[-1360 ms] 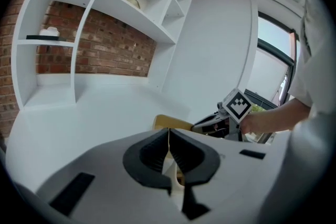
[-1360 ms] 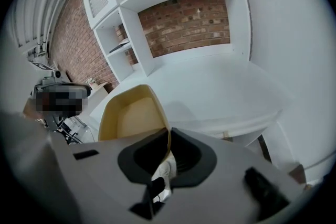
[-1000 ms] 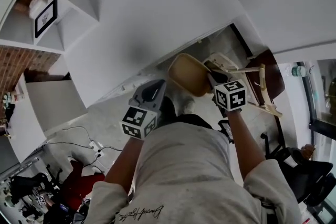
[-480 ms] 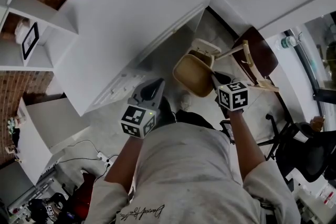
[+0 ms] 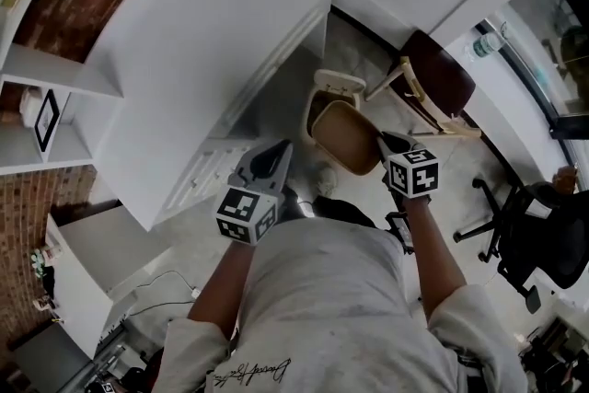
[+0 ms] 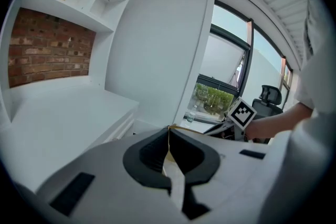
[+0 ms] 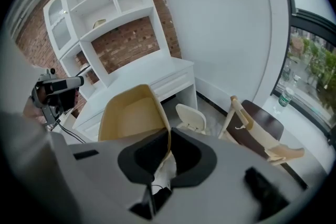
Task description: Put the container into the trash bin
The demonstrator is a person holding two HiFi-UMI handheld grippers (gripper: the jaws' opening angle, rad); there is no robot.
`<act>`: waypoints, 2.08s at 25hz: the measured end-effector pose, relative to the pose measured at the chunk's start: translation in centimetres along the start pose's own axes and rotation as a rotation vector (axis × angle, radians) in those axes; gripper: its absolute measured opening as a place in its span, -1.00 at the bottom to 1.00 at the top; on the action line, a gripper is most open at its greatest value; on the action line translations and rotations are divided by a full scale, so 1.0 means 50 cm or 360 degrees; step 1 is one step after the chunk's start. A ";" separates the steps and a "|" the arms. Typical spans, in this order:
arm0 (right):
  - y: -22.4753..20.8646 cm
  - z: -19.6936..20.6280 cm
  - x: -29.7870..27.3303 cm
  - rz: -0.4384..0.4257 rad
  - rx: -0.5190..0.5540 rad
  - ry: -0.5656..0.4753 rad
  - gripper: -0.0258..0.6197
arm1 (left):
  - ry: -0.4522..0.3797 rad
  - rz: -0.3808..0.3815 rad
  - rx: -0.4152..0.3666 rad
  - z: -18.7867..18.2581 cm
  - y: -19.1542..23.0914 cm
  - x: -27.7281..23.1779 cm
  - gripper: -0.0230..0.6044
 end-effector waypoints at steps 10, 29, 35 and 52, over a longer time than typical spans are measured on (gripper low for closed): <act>-0.017 -0.002 0.011 0.0112 -0.0156 -0.0025 -0.80 | 0.0070 0.0171 -0.0108 -0.067 0.010 -0.062 -0.87; 0.011 -0.005 -0.012 0.0250 -0.0356 -0.0035 -0.80 | 0.0212 0.0379 -0.0214 -0.115 0.067 -0.108 -0.87; 0.010 0.026 -0.026 0.0286 -0.0444 -0.0013 -0.80 | 0.0292 0.0412 -0.0319 -0.106 0.075 -0.132 -0.87; -0.002 0.106 -0.085 0.0307 -0.0581 0.0089 -0.80 | 0.0392 0.0449 -0.0288 -0.054 0.116 -0.203 -0.87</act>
Point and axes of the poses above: the fingertips, and each gripper's own axes: x backward along the fingers, y to its left, z out of its underside, the point moved 7 cm from there along x, backward along the fingers, and after that the axes turned 12 degrees about x, right-handed, at the moved point
